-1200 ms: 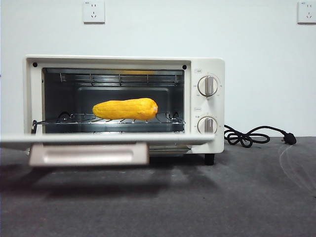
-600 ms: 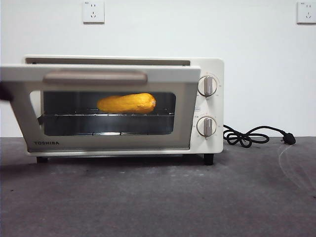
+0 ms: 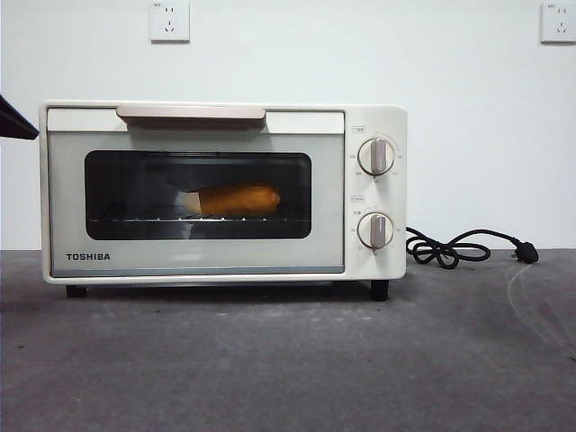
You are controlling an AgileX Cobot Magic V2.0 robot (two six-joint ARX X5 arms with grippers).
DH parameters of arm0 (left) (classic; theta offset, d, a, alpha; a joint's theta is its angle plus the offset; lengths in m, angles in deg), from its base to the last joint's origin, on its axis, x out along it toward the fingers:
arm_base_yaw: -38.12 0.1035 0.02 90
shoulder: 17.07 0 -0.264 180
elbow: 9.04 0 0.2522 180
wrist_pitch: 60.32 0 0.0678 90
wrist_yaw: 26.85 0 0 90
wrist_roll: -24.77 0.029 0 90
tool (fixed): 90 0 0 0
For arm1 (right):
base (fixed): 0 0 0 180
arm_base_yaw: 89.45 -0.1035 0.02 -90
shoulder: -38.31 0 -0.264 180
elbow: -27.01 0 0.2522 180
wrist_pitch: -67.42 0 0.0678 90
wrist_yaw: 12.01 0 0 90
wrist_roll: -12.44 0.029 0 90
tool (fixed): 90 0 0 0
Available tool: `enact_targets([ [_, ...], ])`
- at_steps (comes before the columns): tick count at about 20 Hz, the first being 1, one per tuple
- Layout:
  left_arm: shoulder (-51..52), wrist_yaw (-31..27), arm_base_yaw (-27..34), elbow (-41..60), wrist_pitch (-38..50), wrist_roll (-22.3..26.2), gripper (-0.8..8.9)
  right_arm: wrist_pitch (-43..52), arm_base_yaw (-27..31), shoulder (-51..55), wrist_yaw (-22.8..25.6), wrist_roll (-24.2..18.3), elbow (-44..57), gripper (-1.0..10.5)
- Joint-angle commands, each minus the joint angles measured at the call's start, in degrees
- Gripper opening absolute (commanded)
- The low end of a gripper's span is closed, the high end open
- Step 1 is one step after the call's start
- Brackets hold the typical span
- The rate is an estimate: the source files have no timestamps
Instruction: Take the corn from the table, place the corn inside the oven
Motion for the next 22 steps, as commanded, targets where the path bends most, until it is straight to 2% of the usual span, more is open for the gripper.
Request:
enact_targets([
  [1, -0.2, 0.5, -0.6, 0.0, 2.0, -2.8, -0.08, 0.1, 0.0, -0.2, -0.1, 0.0, 0.1, -0.1],
  [11, -0.2, -4.2, -1.3, 0.0, 9.2, -6.2, -0.08, 0.2, 0.0, -0.2, -0.1, 0.7, 0.1, -0.1],
  [22, -0.2, -5.1, -1.2, 0.0, 17.9, -11.9, -0.08, 0.2, 0.0, -0.2, -0.1, 0.9, 0.1, -0.1],
])
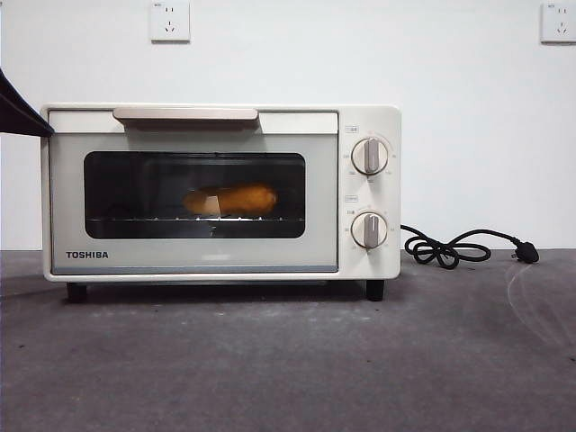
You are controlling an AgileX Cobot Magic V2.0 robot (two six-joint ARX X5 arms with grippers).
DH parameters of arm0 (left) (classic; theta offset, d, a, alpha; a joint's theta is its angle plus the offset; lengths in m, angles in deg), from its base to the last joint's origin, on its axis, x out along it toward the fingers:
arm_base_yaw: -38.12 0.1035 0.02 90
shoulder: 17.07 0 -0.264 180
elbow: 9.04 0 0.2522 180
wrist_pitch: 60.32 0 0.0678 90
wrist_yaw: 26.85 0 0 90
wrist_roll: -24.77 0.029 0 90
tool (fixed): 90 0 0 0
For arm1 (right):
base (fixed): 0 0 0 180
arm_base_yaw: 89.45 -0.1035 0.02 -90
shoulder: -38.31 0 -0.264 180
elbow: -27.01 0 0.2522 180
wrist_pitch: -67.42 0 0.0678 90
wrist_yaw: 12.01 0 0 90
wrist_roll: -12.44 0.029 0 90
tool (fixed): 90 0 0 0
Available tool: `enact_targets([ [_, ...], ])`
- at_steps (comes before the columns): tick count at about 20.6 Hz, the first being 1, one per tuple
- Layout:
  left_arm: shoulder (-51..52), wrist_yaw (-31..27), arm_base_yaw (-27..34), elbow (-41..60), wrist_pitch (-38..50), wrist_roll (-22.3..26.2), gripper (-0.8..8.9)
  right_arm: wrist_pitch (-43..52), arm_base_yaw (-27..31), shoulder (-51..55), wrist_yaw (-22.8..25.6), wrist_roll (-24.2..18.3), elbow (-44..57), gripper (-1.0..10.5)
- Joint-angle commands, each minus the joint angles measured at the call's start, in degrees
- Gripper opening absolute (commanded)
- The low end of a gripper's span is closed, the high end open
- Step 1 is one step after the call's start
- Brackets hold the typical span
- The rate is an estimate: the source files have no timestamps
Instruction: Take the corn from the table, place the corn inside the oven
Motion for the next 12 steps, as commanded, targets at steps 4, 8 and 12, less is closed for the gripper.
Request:
enact_targets([
  [4, 0.1, -0.3, 0.1, -0.5, 3.9, -2.2, -0.08, 0.2, 0.0, -0.2, -0.1, 0.5, 0.1, -0.1],
  [8, 0.7, -0.2, 0.1, -0.5, -0.4, -1.7, -0.08, 0.2, 0.0, -0.2, -0.1, 0.5, 0.1, -0.1],
  [12, 3.7, 0.9, 0.1, -0.5, -5.9, 2.0, -0.08, 0.2, 0.0, -0.2, -0.1, 0.4, 0.1, -0.1],
])
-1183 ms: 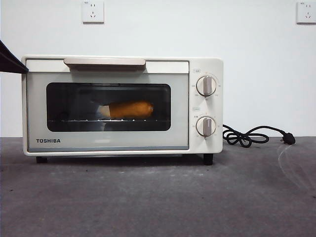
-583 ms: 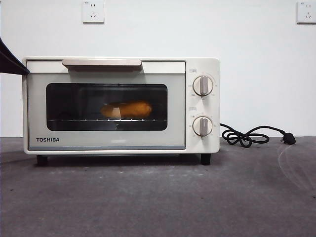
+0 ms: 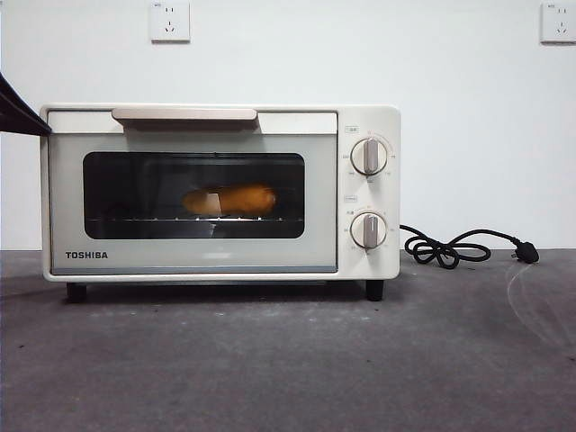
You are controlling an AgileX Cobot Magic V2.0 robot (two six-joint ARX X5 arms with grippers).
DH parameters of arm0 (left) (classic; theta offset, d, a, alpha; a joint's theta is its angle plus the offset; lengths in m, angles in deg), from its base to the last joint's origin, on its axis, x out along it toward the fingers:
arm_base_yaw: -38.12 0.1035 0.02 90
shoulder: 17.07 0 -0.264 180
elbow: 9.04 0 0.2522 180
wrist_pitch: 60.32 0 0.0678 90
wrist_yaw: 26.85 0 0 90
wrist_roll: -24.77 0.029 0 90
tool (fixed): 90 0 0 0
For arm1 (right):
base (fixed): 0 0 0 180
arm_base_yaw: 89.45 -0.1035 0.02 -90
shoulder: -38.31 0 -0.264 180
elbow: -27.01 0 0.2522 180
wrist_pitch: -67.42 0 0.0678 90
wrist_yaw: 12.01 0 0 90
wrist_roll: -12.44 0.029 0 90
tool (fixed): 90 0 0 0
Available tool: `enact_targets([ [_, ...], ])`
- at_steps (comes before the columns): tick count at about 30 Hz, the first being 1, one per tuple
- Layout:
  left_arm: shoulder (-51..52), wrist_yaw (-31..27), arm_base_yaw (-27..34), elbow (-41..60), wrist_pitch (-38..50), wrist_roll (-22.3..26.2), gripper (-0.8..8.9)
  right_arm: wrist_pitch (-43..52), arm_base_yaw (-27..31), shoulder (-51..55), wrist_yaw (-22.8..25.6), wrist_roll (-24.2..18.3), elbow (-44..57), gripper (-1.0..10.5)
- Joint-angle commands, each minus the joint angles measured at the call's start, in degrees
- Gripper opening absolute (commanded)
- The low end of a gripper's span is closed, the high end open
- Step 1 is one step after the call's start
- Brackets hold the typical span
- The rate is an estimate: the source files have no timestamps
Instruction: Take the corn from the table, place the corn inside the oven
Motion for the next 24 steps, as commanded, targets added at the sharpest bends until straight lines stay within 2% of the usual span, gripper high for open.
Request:
enact_targets([
  [1, 3.6, 1.1, 0.1, -0.5, -3.4, 4.0, -0.08, 0.2, 0.0, -0.2, -0.1, 0.5, 0.1, -0.1],
  [5, 10.6, 1.1, 0.1, -0.5, -8.7, 6.3, -0.08, 0.9, 0.0, -0.2, -0.1, 0.5, 0.1, 0.0],
  [10, 21.4, 1.2, 0.0, -0.5, -13.9, 6.4, -0.08, 1.9, 0.0, -0.2, 0.2, 0.5, 0.1, 0.0],
  [17, 37.8, 0.8, -0.5, -0.5, -19.1, 6.3, -0.08, 3.9, 0.0, -0.2, 6.4, 0.5, 0.1, 0.0],
  [20, 43.8, -1.9, -0.5, -0.5, -22.5, 6.3, -0.08, 3.9, 0.0, -0.2, 9.0, 0.5, 0.1, 0.0],
  [24, 49.3, -7.4, -0.5, -0.5, -27.8, 6.3, -0.08, 3.6, 0.0, -0.2, 9.4, 0.5, 0.1, 0.0],
])
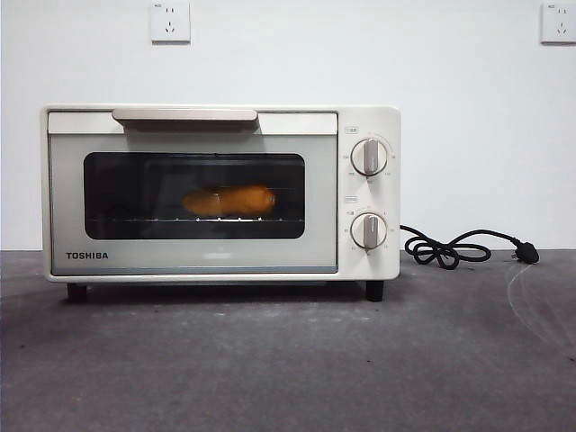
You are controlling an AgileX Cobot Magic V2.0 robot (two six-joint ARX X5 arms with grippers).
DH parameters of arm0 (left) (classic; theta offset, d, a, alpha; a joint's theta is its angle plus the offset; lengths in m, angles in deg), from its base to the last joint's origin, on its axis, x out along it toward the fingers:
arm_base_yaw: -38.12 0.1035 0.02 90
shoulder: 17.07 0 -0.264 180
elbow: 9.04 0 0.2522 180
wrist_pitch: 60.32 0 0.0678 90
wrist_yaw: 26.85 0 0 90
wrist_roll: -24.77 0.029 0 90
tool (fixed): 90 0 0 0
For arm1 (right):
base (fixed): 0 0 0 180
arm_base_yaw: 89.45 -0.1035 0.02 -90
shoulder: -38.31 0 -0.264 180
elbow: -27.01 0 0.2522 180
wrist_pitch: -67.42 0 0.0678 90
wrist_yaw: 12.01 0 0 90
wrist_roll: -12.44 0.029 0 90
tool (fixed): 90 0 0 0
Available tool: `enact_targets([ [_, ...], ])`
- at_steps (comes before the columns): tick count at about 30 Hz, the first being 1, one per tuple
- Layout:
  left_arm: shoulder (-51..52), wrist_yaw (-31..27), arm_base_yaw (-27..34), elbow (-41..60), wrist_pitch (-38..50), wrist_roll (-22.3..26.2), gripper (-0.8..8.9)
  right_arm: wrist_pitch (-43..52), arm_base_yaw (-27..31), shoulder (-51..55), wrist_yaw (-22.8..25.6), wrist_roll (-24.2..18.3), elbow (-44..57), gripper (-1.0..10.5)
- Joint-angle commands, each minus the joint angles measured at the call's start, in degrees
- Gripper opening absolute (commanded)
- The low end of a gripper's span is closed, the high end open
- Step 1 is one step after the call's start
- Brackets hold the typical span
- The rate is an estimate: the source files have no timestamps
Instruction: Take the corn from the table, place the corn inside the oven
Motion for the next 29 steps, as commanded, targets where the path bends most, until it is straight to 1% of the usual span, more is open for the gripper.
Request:
enact_targets([
  [1, 2.2, -3.1, -0.1, 0.0, -2.8, 0.8, -0.08, 0.1, 0.0, -0.2, 0.1, 0.5, 0.1, 0.0],
  [3, 2.9, -4.4, -0.1, 0.0, -3.9, 0.7, -0.04, -0.4, 0.0, -0.2, 0.0, 0.8, 0.1, 0.0],
  [7, 2.5, -4.3, -0.1, 0.0, -6.0, 0.2, -0.04, -0.7, 0.0, -0.2, 0.3, 1.0, 0.1, 0.0],
  [12, -0.5, -4.4, -0.1, 0.0, -5.4, 0.8, -0.03, -0.7, 0.0, -0.2, 1.9, 1.0, 0.1, 0.0],
  [15, -2.7, -5.0, -0.9, 0.0, -5.3, 0.9, -0.03, -0.7, 0.0, -0.2, 2.0, 1.0, 0.1, 0.0],
  [21, -0.8, -13.2, -6.4, 0.0, -5.3, 0.9, -0.03, -0.7, 0.0, -0.2, 2.0, 1.0, 0.1, 0.0],
  [29, 7.1, -18.6, -13.2, 0.0, -4.9, 0.9, -0.04, -0.7, 0.0, -0.2, 2.0, 1.0, 0.1, 0.0],
])
